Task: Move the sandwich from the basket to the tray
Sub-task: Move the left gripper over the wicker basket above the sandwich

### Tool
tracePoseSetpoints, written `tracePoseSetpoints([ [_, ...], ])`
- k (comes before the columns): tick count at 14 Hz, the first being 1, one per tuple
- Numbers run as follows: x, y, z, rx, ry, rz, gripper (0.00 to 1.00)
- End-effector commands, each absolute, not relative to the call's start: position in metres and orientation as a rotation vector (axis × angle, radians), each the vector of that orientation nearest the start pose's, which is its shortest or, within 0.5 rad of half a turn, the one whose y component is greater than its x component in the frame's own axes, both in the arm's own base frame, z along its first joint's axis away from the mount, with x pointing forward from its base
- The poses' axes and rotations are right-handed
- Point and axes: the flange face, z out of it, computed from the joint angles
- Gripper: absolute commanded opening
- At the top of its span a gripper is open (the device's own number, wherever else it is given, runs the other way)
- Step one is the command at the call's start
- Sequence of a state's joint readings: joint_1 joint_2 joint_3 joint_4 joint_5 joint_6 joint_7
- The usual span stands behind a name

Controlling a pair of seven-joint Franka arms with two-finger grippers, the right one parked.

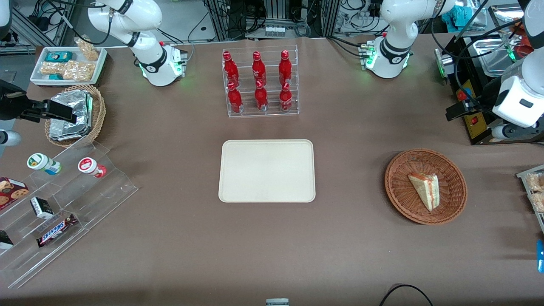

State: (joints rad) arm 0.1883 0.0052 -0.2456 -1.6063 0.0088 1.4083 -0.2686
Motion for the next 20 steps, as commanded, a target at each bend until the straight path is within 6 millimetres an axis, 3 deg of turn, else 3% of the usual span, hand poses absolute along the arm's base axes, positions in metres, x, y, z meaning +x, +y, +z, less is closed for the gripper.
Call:
tracePoseSetpoints([
  [1, 0.537, -0.032, 0.597, -3.077, -0.334, 0.303, 1.00],
  [6, 0.538, -0.026, 0.595, -3.076, -0.355, 0.311, 1.00],
  [10, 0.544, -0.019, 0.574, -3.060, -0.373, 0.391, 1.00],
  [13, 0.548, 0.002, 0.532, -3.038, -0.426, 0.466, 1.00],
  [17, 0.553, 0.012, 0.435, -3.067, -0.458, 0.314, 1.00],
  [20, 0.552, 0.020, 0.382, -3.087, -0.482, 0.221, 1.00],
])
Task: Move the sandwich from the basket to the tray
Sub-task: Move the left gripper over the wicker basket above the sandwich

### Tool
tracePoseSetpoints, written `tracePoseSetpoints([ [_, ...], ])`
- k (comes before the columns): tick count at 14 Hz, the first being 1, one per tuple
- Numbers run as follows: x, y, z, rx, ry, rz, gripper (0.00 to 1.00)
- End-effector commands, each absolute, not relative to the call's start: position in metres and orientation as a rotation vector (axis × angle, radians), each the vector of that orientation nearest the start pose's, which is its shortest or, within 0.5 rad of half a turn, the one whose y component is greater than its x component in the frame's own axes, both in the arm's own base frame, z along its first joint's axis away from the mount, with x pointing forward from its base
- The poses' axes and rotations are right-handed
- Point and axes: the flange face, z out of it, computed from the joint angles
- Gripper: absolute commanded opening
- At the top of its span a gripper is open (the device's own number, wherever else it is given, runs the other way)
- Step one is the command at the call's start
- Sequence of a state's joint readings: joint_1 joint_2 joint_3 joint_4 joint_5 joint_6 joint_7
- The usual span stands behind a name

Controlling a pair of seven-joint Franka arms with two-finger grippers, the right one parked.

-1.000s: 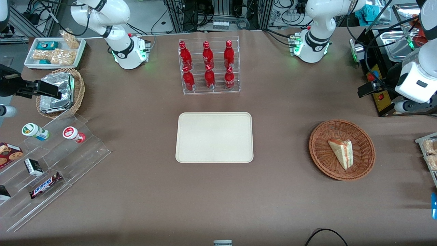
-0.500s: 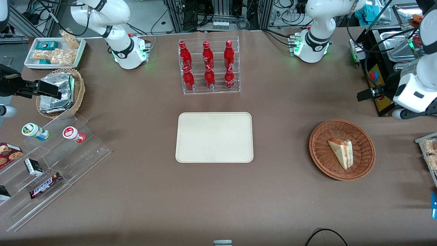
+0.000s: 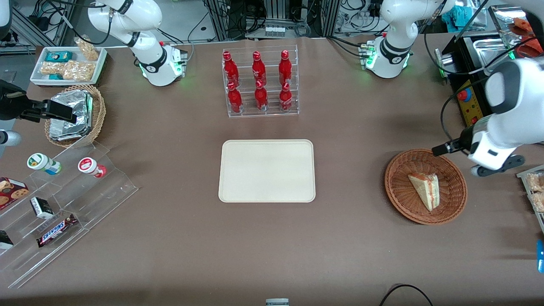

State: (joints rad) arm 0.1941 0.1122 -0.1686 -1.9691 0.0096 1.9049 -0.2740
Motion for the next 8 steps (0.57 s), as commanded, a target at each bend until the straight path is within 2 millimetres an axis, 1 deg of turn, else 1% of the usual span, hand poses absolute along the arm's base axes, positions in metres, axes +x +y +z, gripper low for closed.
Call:
tracePoseSetpoints([
  [1, 0.555, 0.027, 0.369, -3.092, -0.507, 0.196, 1.00],
  [2, 0.560, 0.034, 0.354, -3.095, -0.528, 0.181, 1.00],
  [3, 0.566, 0.037, 0.340, -3.101, -0.539, 0.167, 1.00],
  [6, 0.579, 0.040, 0.302, -3.119, -0.554, 0.065, 1.00],
  [8, 0.582, 0.040, 0.286, -3.126, -0.562, 0.056, 1.00],
])
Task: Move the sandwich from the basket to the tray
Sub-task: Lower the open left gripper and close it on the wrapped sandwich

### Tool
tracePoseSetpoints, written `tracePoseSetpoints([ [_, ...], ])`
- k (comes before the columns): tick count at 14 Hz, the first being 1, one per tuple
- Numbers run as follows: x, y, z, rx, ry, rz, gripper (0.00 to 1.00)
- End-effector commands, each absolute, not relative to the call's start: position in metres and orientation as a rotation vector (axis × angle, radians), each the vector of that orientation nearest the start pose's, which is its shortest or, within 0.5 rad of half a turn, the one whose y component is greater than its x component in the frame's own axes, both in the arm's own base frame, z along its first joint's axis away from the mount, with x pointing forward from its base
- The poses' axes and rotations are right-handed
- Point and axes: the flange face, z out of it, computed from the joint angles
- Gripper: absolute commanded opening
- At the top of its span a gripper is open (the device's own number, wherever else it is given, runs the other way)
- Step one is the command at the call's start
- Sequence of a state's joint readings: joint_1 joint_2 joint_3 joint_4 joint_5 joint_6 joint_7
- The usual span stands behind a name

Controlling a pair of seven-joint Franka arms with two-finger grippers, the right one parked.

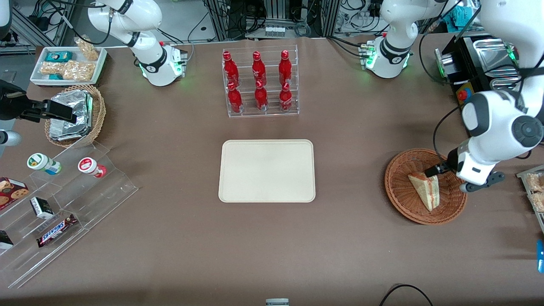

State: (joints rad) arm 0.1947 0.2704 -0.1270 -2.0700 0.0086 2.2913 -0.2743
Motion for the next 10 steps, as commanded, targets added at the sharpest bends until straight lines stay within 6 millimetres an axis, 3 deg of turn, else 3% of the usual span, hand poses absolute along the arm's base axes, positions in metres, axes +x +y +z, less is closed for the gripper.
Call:
tracePoseSetpoints([
  [1, 0.584, 0.039, 0.282, -3.130, -0.563, 0.040, 1.00],
  [5, 0.585, 0.039, 0.262, -3.135, -0.567, 0.025, 1.00],
  [8, 0.573, 0.037, 0.231, -3.139, -0.571, -0.003, 1.00],
  [10, 0.568, 0.037, 0.223, -3.138, -0.575, 0.014, 1.00],
])
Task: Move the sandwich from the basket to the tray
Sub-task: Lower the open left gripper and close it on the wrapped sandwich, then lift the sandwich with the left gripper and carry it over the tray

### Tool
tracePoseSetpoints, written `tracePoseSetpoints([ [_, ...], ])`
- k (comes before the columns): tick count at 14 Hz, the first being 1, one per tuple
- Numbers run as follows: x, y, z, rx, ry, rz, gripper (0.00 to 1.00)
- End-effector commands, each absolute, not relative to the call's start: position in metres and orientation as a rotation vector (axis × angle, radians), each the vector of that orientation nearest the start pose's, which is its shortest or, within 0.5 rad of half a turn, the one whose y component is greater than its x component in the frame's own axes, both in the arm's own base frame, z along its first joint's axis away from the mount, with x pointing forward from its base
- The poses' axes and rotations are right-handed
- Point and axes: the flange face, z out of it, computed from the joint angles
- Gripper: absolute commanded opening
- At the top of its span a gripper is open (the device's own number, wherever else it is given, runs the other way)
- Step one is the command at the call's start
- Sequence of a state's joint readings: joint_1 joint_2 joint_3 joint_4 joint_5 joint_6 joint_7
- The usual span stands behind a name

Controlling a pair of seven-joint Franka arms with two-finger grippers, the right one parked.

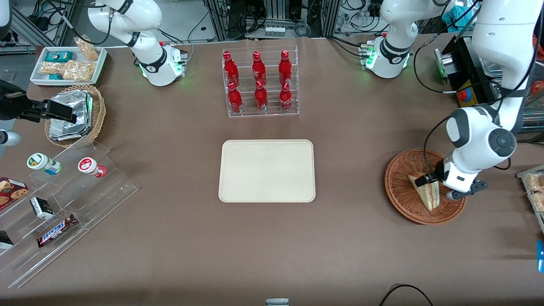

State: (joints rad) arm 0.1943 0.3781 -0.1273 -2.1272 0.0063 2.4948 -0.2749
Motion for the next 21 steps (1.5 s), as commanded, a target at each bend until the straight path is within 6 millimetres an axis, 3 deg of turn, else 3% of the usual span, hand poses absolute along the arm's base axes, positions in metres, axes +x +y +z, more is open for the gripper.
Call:
tracePoseSetpoints([
  [1, 0.568, 0.037, 0.223, -3.136, -0.582, 0.021, 0.99],
  [2, 0.567, 0.037, 0.223, -3.134, -0.592, 0.026, 0.85],
  [4, 0.568, 0.037, 0.222, -3.133, -0.594, 0.029, 0.40],
  [5, 0.568, 0.037, 0.223, -3.133, -0.594, 0.029, 0.28],
  [7, 0.570, 0.037, 0.226, -3.133, -0.591, 0.041, 0.16],
  [10, 0.574, 0.035, 0.238, -3.130, -0.580, 0.067, 0.15],
  [13, 0.573, 0.023, 0.268, -3.124, -0.532, 0.119, 0.15],
  [15, 0.568, -0.008, 0.279, -3.131, -0.422, 0.179, 0.15],
  [17, 0.561, -0.074, 0.286, -3.142, -0.291, 0.199, 0.15],
  [21, 0.536, -0.190, 0.309, -3.102, -0.194, 0.266, 0.17],
])
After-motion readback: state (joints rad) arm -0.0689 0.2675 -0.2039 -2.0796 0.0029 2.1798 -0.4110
